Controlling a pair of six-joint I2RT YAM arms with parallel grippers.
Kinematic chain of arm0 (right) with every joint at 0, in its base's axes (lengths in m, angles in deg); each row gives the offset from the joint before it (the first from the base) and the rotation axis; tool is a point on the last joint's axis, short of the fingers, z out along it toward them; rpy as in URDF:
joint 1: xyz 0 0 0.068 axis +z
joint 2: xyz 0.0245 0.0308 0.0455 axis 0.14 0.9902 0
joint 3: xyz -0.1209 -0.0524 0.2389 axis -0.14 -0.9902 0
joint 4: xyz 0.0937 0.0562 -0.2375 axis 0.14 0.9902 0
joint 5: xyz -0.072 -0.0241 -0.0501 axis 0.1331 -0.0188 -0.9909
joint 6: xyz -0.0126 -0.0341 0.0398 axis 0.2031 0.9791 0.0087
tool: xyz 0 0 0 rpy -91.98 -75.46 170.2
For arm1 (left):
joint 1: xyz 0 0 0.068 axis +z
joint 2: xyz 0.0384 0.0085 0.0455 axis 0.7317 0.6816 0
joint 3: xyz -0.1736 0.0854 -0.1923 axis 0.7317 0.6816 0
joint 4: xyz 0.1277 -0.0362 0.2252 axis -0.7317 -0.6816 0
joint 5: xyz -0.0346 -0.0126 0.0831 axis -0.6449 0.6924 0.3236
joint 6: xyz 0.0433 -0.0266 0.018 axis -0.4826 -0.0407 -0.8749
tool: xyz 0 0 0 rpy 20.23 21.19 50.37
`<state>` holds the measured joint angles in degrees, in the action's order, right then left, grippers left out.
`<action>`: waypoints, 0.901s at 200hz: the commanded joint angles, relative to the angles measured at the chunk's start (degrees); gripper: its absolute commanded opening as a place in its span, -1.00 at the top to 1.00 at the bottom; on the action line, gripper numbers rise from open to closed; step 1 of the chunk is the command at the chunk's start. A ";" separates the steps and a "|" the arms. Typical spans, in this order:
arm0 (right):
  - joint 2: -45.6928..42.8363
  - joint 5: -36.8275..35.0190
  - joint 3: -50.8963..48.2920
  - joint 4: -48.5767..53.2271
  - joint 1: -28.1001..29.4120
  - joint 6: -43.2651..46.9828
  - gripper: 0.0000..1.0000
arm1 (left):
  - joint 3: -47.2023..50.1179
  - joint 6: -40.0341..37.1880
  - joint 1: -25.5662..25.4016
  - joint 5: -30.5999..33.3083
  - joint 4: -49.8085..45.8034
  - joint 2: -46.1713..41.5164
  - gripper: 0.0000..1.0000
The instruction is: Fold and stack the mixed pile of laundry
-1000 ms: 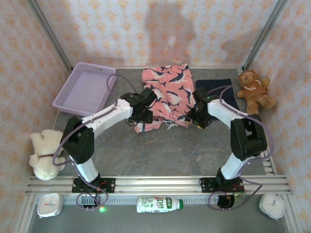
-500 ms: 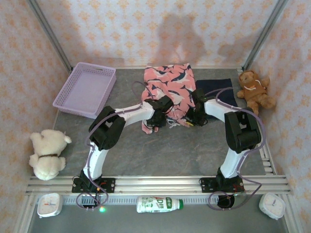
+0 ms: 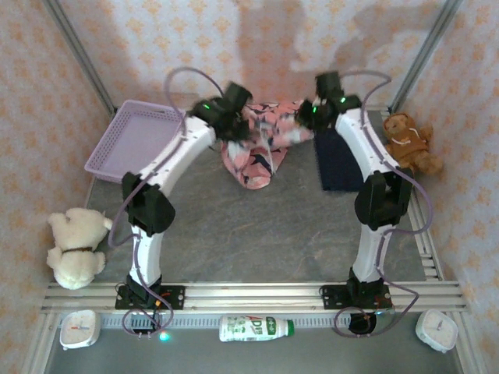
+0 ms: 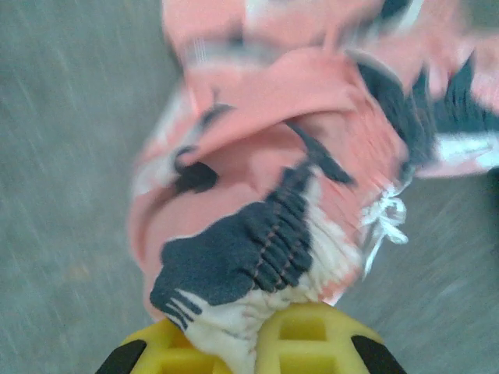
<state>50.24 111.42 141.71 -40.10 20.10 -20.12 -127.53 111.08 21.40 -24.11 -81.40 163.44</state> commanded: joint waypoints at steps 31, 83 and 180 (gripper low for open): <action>-2.15 6.32 26.15 6.70 -3.15 -0.16 1.00 | -15.57 -6.07 3.62 -11.71 0.55 -10.29 1.00; -20.61 20.75 4.46 6.70 -3.18 4.67 1.00 | 1.23 -6.99 3.61 -18.95 11.76 -27.21 1.00; -31.74 23.06 -11.45 3.66 -3.31 -0.05 1.00 | 9.53 -4.36 4.01 -12.96 17.31 -34.47 1.00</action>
<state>15.25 140.03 132.99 -34.24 17.96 -17.60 -117.06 105.95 24.25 -42.68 -67.63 125.57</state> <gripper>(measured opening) 0.050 0.073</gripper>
